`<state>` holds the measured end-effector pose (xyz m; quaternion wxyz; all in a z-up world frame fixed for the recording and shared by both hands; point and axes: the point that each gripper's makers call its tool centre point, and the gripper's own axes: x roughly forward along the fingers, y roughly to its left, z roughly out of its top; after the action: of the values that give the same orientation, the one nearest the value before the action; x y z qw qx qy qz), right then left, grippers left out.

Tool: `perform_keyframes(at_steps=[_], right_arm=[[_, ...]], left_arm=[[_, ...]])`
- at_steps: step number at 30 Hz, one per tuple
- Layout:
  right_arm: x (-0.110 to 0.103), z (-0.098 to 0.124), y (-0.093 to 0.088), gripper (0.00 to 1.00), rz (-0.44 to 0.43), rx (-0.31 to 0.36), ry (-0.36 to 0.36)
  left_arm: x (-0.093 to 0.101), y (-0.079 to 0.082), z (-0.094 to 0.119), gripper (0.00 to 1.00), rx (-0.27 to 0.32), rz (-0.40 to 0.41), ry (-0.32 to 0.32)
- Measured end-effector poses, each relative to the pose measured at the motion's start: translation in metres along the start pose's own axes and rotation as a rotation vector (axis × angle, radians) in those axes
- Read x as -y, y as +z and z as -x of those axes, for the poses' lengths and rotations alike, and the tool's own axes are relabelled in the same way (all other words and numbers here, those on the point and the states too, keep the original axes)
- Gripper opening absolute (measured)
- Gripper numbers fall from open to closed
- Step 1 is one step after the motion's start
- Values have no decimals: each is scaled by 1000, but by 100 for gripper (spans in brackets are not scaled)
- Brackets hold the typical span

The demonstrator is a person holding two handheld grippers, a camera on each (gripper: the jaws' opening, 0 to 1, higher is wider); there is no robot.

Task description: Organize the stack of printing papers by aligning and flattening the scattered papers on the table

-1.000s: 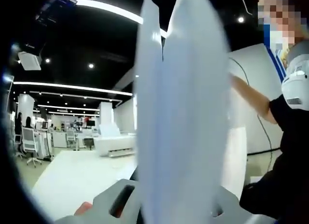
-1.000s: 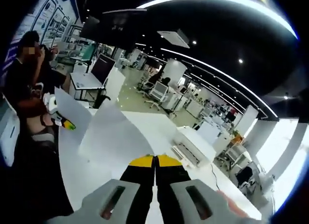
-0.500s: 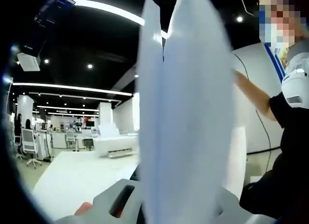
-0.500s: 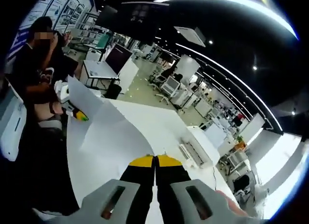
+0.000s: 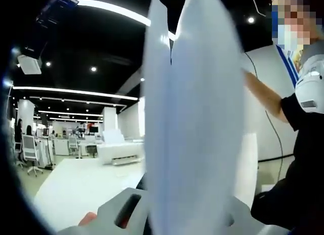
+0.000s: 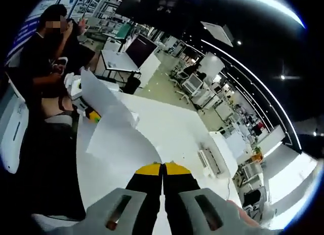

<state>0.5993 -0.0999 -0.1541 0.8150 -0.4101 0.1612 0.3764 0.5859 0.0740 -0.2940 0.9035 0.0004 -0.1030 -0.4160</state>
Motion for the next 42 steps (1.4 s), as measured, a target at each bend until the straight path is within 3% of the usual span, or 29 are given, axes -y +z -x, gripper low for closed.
perform_keyframes(at_steps=[13,42], right_arm=[[-15,-28,10,0,58,-126,56],[-29,-63,13,0,99,-257,128]], left_arm=[[2,-2,-2,6,-2,1,-3],[-1,-4,-1,6,-2,0,11]])
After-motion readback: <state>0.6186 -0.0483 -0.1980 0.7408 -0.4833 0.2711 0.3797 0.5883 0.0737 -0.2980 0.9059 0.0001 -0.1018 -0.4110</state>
